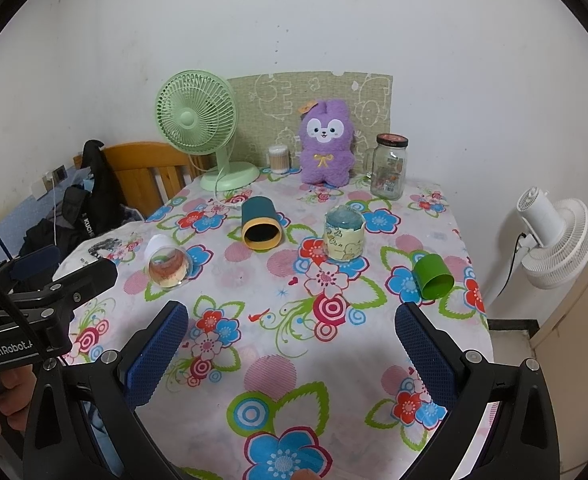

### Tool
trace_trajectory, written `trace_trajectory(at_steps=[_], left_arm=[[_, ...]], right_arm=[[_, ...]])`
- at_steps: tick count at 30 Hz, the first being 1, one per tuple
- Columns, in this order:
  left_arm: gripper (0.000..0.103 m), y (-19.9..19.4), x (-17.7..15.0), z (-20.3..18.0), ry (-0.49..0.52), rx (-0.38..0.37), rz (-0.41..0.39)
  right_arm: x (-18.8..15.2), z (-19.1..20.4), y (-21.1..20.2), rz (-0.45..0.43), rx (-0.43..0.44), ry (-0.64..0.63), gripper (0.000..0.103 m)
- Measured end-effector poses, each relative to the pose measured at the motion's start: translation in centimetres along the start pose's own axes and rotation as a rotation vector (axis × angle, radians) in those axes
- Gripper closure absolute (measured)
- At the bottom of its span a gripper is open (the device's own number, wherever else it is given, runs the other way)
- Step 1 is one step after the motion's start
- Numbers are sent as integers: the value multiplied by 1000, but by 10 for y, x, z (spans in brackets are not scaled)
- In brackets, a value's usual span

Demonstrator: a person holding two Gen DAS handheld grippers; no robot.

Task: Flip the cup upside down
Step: 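Move the right tool toward the teal cup lying on its side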

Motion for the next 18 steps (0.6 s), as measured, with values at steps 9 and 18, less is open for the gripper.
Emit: trace_trajectory(at_steps=[9,18], left_arm=[[0,9,-11,5,16,14,33],[0,26,-4,13,52,-17,82]], right_arm=[[-1,0,6,21,13,2,0],[11,8,28,52,37,-12,0]])
Point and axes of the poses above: each gripper's, at about its wrist camera, not at the fingertips, and y roughly the way its jaws point, z to its left, x to its top, the point moved 9 cm from there along y, roughly the way its jaws point, and after that the axes turned 8 degrees about -x, right-handed, at the moved point
